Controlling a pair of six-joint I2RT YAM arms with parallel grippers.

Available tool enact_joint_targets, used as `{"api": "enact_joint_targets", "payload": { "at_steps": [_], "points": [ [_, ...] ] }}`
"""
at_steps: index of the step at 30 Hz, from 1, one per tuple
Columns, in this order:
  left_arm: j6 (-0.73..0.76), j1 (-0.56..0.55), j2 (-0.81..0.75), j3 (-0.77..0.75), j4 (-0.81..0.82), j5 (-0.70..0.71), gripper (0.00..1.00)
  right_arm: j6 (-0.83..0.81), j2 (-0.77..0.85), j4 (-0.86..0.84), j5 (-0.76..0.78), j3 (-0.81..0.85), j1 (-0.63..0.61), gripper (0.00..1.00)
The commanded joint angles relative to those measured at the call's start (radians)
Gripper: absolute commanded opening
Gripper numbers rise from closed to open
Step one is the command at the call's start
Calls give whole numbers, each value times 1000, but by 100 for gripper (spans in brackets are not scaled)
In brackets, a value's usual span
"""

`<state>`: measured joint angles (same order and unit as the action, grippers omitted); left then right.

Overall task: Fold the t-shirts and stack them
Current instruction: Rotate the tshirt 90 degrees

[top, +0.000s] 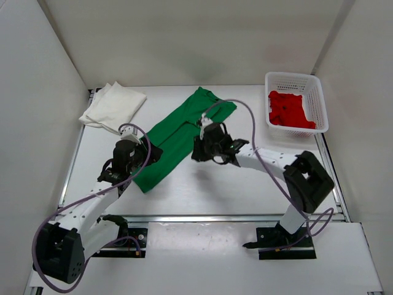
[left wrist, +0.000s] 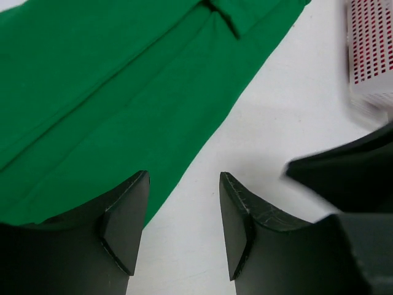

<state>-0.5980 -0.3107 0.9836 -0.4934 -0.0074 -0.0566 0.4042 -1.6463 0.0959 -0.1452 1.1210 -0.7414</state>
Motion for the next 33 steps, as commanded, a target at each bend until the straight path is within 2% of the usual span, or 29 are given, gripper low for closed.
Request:
{"api": "enact_joint_targets", "payload": {
  "at_steps": [1, 4, 6, 10, 12, 16, 18, 20, 22, 24, 27, 31, 32, 33],
  "points": [
    [29, 1, -25, -31, -16, -2, 60, 100, -22, -195, 27, -88, -58, 26],
    [29, -8, 0, -36, -25, -6, 59, 182, -122, -232, -16, -50, -76, 36],
    [27, -21, -9, -24, -20, -8, 60, 203, -183, -234, -63, -17, -82, 35],
    [32, -21, -26, -25, -40, 27, 60, 254, -302, -236, -67, 36, -81, 40],
    [41, -19, -28, -25, -46, 26, 60, 266, -348, -233, -67, 55, -84, 39],
    [32, -28, -29, -24, -40, 31, 60, 317, -420, -260, -103, 65, -52, 32],
    [32, -27, -17, -28, -45, 37, 60, 321, -440, -272, -117, 68, -42, 21],
    [36, -28, -2, -37, -52, 40, 59, 317, -443, -260, -120, 66, -35, 6],
    [41, -36, 10, -36, -58, 46, 59, 303, -417, -248, -116, 44, -12, 0],
    [46, -44, 15, -50, -59, 41, 59, 273, -333, -251, -117, -19, 19, 0],
    [52, -71, 29, -50, -63, 54, 59, 233, -169, -242, -99, -217, 129, 0],
    [63, -138, 67, -48, -83, 75, 59, 194, 27, -193, -154, -380, 281, 0],
    [66, -162, 79, -50, -95, 95, 58, 188, 54, -197, -171, -432, 330, 2],
    [72, -178, 76, -45, -97, 101, 58, 191, 118, -196, -175, -482, 362, 11]
  ]
}}
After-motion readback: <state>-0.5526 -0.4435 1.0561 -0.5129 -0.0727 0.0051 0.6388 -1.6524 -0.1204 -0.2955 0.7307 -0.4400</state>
